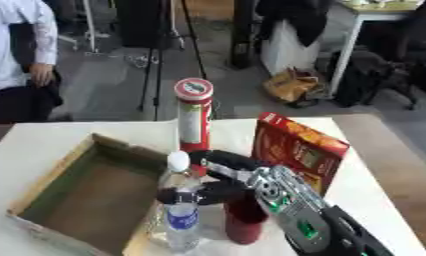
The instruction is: Pick up objects on the table and place them in the box.
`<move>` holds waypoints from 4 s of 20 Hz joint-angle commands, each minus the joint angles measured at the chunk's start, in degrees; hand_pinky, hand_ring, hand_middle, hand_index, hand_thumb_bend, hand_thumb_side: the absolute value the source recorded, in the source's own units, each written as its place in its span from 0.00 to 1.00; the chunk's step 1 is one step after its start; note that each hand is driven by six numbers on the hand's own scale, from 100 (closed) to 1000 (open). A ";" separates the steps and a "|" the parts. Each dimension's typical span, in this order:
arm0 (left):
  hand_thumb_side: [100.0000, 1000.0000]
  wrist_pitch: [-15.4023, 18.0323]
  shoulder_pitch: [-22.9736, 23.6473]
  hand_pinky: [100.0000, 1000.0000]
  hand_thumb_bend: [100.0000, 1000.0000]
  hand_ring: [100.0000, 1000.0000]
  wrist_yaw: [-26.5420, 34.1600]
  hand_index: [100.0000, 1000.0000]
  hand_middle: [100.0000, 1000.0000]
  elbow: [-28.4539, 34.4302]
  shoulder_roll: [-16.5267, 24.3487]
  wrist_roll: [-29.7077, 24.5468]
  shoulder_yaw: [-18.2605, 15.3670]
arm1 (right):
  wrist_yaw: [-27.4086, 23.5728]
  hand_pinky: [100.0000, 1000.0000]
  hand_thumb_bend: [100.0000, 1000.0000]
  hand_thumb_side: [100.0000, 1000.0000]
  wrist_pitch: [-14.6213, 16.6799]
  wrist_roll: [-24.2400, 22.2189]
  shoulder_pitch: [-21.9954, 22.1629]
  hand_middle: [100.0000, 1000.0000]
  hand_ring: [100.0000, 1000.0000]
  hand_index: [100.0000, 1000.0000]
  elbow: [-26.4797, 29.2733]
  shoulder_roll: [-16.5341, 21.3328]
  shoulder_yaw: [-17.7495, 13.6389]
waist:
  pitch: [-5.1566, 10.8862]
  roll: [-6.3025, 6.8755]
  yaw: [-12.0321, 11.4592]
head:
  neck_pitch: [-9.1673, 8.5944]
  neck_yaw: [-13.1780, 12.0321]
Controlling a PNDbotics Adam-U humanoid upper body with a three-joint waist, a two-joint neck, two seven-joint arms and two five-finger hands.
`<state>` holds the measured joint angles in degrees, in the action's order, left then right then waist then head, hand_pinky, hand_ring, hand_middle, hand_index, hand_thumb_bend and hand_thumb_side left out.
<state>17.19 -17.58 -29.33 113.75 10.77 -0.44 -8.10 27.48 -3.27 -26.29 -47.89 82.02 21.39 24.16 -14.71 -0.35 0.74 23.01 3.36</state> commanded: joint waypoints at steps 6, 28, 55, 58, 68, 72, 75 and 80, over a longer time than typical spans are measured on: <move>0.81 0.04 -0.39 0.82 0.00 0.80 0.36 0.72 0.76 0.84 0.46 -0.78 -0.02 | -0.33 0.95 0.69 0.94 0.37 1.21 -0.11 0.84 0.93 0.88 1.34 2.12 -0.58 | 0.74 0.12 0.10 | -0.47 0.34; 0.80 0.11 -0.30 0.82 0.00 0.79 0.59 0.73 0.77 0.84 0.45 -1.90 -0.06 | -1.22 0.74 0.66 0.88 0.41 0.24 0.16 0.75 0.77 0.84 1.00 2.31 -0.39 | 0.67 0.04 -0.05 | -0.58 0.65; 0.79 0.00 -0.12 0.82 0.00 0.78 0.69 0.73 0.77 0.84 0.38 -3.30 -0.11 | -2.11 0.58 0.58 0.81 -2.81 7.29 0.38 0.42 0.53 0.56 0.13 1.02 -1.27 | 0.31 -0.03 -0.16 | -0.82 1.07; 0.79 -0.01 -0.12 0.82 0.00 0.78 0.72 0.73 0.77 0.84 0.38 -3.45 -0.13 | -2.19 0.57 0.57 0.78 -3.14 7.86 0.39 0.40 0.52 0.55 0.01 0.85 -1.28 | 0.23 -0.03 -0.22 | -0.86 1.12; 0.79 -0.03 -0.07 0.82 0.00 0.79 0.75 0.73 0.77 0.84 0.36 -4.15 -0.10 | -2.56 0.53 0.52 0.68 -4.35 10.12 0.20 0.32 0.49 0.46 0.64 0.47 -1.53 | 0.09 -0.09 -0.15 | -0.90 1.18; 0.79 -0.05 -0.05 0.82 0.00 0.79 0.78 0.73 0.77 0.84 0.36 -4.54 -0.11 | -2.57 0.52 0.49 0.66 -4.88 10.96 0.12 0.31 0.48 0.44 0.72 0.29 -1.49 | 0.10 -0.09 -0.19 | -0.96 1.25; 0.79 -0.07 -0.05 0.82 0.00 0.79 0.80 0.73 0.77 0.84 0.36 -4.83 -0.13 | -2.81 0.52 0.40 0.66 -5.18 11.21 0.13 0.29 0.48 0.43 0.71 0.13 -1.50 | 0.08 -0.06 -0.19 | -1.02 1.31; 0.79 -0.13 0.02 0.82 0.00 0.79 0.79 0.73 0.77 0.84 0.34 -5.33 -0.13 | -3.83 0.52 0.37 0.66 -6.06 12.14 0.18 0.27 0.48 0.41 0.97 -0.17 -1.83 | 0.02 -0.03 -0.16 | -1.09 1.32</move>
<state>17.03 -17.34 -28.81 113.75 10.76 -5.45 -8.11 24.43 -9.10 -14.55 -46.88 81.95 20.85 23.05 -15.57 -0.52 0.61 22.47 4.54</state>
